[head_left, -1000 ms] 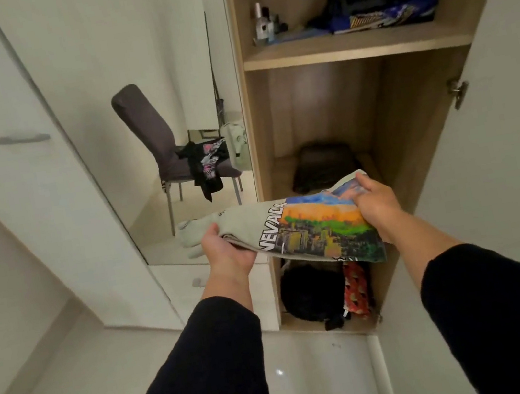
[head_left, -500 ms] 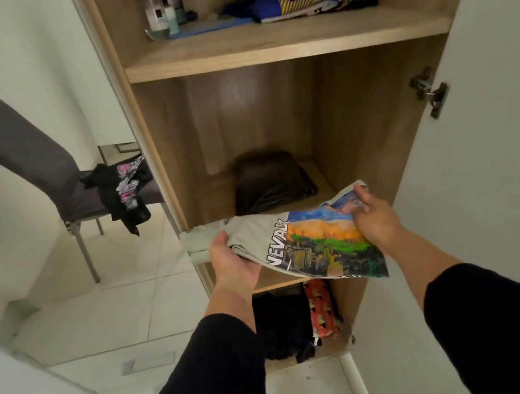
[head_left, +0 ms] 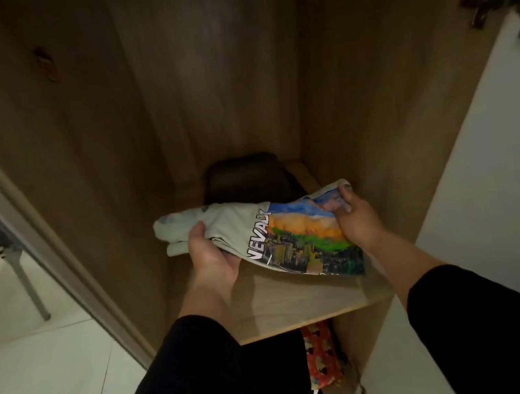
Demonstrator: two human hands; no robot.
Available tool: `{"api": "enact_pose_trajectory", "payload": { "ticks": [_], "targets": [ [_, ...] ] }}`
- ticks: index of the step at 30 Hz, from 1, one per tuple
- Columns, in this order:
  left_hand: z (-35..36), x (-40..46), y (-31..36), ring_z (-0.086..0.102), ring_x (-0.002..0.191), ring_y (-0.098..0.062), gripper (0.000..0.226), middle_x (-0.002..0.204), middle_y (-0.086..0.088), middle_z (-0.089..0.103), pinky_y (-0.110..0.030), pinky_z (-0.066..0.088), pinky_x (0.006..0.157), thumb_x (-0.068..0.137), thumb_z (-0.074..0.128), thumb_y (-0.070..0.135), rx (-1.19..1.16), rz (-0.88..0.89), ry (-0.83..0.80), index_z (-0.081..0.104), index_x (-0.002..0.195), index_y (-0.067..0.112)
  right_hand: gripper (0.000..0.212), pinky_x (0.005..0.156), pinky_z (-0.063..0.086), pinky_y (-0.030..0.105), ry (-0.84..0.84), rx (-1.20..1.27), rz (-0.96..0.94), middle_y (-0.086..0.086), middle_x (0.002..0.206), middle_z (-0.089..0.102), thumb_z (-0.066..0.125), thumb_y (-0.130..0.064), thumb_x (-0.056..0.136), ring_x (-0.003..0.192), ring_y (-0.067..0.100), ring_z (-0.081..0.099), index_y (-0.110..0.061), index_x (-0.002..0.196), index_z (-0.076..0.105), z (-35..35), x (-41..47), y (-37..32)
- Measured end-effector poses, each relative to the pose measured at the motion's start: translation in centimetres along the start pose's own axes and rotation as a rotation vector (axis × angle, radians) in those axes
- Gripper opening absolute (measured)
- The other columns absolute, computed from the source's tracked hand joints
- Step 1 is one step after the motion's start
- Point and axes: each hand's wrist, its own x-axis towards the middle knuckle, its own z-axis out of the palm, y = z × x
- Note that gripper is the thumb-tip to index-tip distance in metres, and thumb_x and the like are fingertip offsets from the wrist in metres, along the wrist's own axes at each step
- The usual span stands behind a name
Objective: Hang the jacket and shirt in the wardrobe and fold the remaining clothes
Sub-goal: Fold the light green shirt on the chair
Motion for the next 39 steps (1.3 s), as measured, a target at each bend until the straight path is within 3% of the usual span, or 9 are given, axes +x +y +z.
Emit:
{"api": "enact_pose_trajectory", "payload": {
  "ticks": [5, 9, 13, 19, 22, 24, 27, 31, 39],
  "targets": [
    [-2.4, 2.4, -2.4, 0.064, 0.104, -0.031, 0.037, 0.114, -0.015, 0.066, -0.046, 0.049, 0.097, 0.094, 0.046, 0.029, 0.015, 0.030, 0.096, 0.057, 0.120, 0.006, 0.054, 0.100, 0.036, 0.023, -0.045, -0.035, 0.038, 0.002, 0.155, 0.027, 0.046, -0.023, 0.101, 0.135, 0.024, 0.039, -0.021, 0.151, 0.025, 1.9, 2.9, 4.4],
    [-6.7, 3.9, -3.8, 0.066, 0.084, -0.024, 0.035, 0.108, -0.010, 0.068, -0.033, 0.055, 0.068, 0.078, 0.052, 0.010, 0.217, 0.083, 0.391, 0.061, 0.112, 0.007, 0.052, 0.102, 0.034, 0.020, -0.090, -0.139, 0.091, -0.002, 0.158, 0.021, 0.042, -0.019, 0.101, 0.139, 0.023, 0.033, -0.019, 0.151, 0.027, 3.0, 3.0, 6.7],
    [-9.6, 4.6, -4.1, 0.066, 0.081, -0.023, 0.032, 0.100, -0.009, 0.069, -0.037, 0.057, 0.081, 0.066, 0.060, 0.012, 0.442, 0.155, 0.632, 0.060, 0.098, 0.006, 0.046, 0.101, 0.037, 0.027, -0.065, -0.330, 0.060, 0.004, 0.153, 0.033, 0.042, -0.019, 0.101, 0.132, 0.028, 0.041, -0.019, 0.146, 0.036, 3.4, 2.9, 6.7],
    [-7.9, -0.8, -3.9, 0.052, 0.117, -0.032, 0.079, 0.128, -0.016, 0.051, -0.037, 0.043, 0.094, 0.066, 0.078, 0.011, 1.152, 0.161, 0.752, 0.032, 0.129, 0.003, 0.036, 0.093, 0.044, 0.035, 0.049, -0.409, 0.019, 0.015, 0.135, 0.046, 0.048, -0.016, 0.097, 0.114, 0.033, 0.054, -0.021, 0.132, 0.051, 4.1, 3.0, 5.5],
    [-7.3, -1.9, -4.2, 0.031, 0.127, -0.032, 0.106, 0.140, -0.015, 0.027, -0.041, 0.032, 0.102, 0.060, 0.085, 0.026, 1.622, 0.181, 0.837, 0.014, 0.137, 0.010, 0.035, 0.098, 0.038, 0.042, 0.041, -0.799, -0.007, 0.011, 0.139, 0.038, 0.045, -0.021, 0.096, 0.121, 0.033, 0.043, -0.028, 0.130, 0.048, 4.7, 1.2, 5.6],
    [-6.8, -1.8, -4.3, 0.025, 0.130, -0.032, 0.098, 0.143, -0.013, 0.021, -0.043, 0.027, 0.106, 0.066, 0.077, 0.029, 1.841, 0.416, 0.770, 0.013, 0.138, 0.015, 0.037, 0.104, 0.028, 0.045, 0.027, -0.950, -0.119, 0.010, 0.147, 0.031, 0.035, -0.033, 0.099, 0.131, 0.031, 0.031, -0.031, 0.136, 0.043, 5.7, 0.1, 5.7],
    [-5.8, -0.3, -4.0, 0.008, 0.144, -0.030, 0.064, 0.155, -0.007, 0.013, -0.048, 0.012, 0.117, 0.089, 0.049, 0.034, 2.053, 0.649, 0.382, 0.021, 0.145, 0.022, 0.051, 0.115, 0.003, 0.053, -0.164, -0.993, -0.153, 0.007, 0.160, 0.005, 0.015, -0.048, 0.100, 0.147, 0.029, 0.000, -0.037, 0.150, 0.013, 7.4, -0.7, 6.3],
    [-8.5, 2.3, -4.6, -0.015, 0.146, -0.027, 0.060, 0.159, 0.002, -0.015, -0.056, -0.002, 0.116, 0.095, 0.013, 0.058, 2.256, 0.276, 0.134, -0.008, 0.149, 0.040, 0.056, 0.114, -0.012, 0.053, -0.261, -0.968, -0.107, 0.003, 0.159, -0.019, 0.003, -0.056, 0.097, 0.145, 0.024, -0.022, -0.042, 0.148, -0.014, 7.9, -2.0, 8.5],
    [-10.4, 1.4, -5.2, -0.017, 0.146, -0.026, 0.066, 0.158, 0.008, -0.019, -0.059, 0.000, 0.115, 0.090, 0.011, 0.067, 2.325, 0.312, 0.148, -0.015, 0.147, 0.044, 0.056, 0.115, -0.011, 0.053, -0.241, -0.998, -0.103, 0.001, 0.159, -0.019, 0.003, -0.057, 0.096, 0.145, 0.022, -0.021, -0.043, 0.147, -0.014, 7.6, -2.3, 9.2]
  ]
}}
